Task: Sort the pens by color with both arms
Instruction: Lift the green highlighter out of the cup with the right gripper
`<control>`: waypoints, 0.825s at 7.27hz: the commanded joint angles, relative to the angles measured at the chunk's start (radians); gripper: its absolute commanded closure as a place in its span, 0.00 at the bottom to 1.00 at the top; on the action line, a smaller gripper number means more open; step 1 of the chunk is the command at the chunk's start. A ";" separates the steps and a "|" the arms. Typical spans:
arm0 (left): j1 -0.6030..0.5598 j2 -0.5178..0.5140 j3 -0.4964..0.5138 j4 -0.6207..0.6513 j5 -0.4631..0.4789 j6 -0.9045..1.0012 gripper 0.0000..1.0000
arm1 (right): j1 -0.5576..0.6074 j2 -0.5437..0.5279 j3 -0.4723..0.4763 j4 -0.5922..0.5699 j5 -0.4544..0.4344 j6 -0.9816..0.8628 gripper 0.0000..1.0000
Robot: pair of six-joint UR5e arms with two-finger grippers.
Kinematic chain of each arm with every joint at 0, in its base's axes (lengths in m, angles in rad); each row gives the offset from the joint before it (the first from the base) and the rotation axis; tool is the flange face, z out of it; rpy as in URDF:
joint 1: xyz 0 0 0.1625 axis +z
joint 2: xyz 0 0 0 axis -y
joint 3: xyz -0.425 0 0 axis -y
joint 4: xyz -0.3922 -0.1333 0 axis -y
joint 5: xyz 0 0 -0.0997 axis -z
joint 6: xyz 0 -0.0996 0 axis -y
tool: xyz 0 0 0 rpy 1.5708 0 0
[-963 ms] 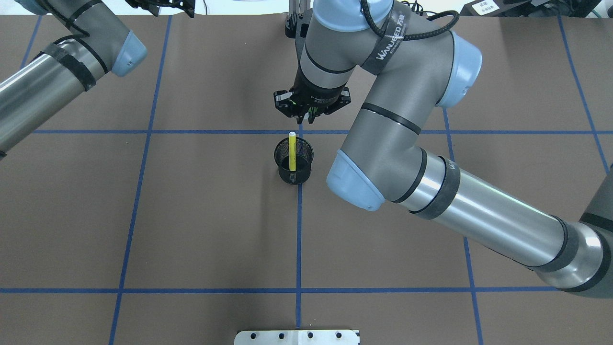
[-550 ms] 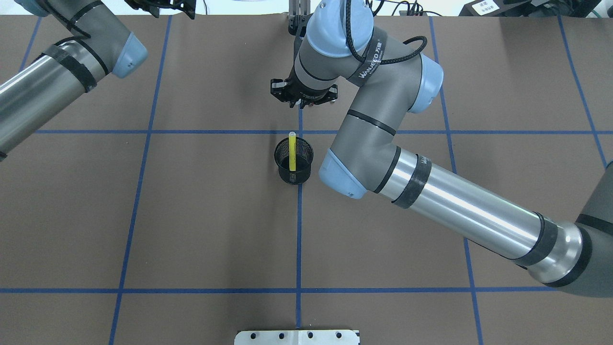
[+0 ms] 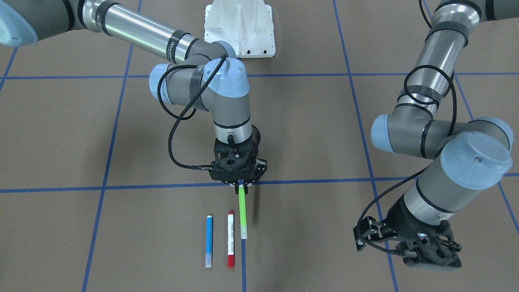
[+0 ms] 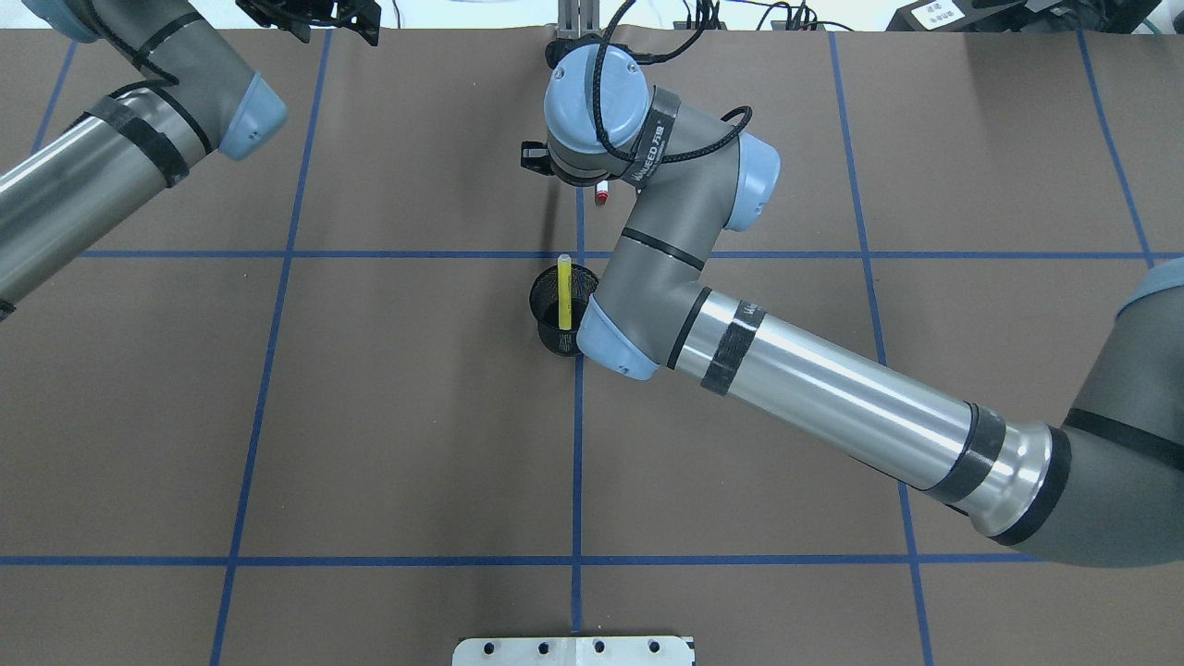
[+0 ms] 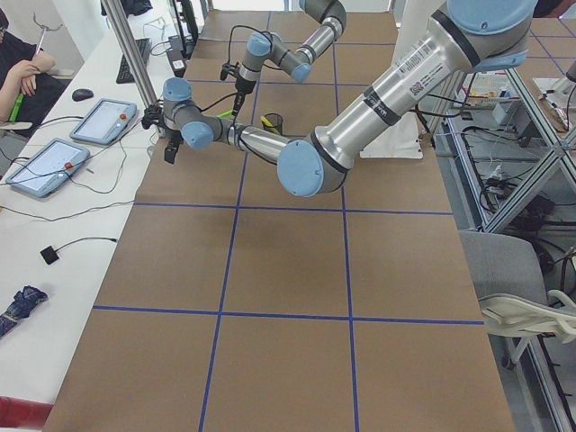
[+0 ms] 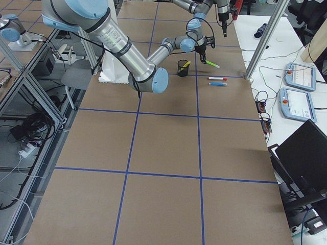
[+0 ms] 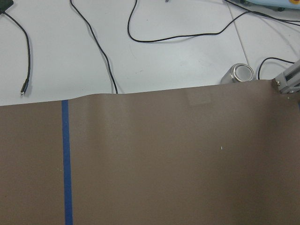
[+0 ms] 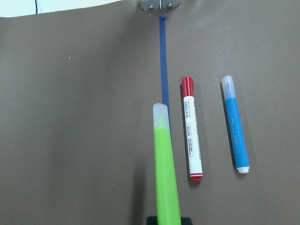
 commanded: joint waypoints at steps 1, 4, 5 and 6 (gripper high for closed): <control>0.007 0.004 0.000 -0.001 0.002 0.000 0.01 | -0.014 0.043 -0.150 0.113 -0.057 0.046 1.00; 0.007 0.004 0.000 -0.001 0.002 0.000 0.01 | -0.047 0.056 -0.201 0.126 -0.151 0.046 1.00; 0.007 0.004 0.001 -0.001 0.002 0.000 0.01 | -0.052 0.057 -0.250 0.196 -0.174 0.046 1.00; 0.007 0.004 0.001 -0.001 0.002 0.000 0.01 | -0.053 0.068 -0.276 0.209 -0.182 0.045 1.00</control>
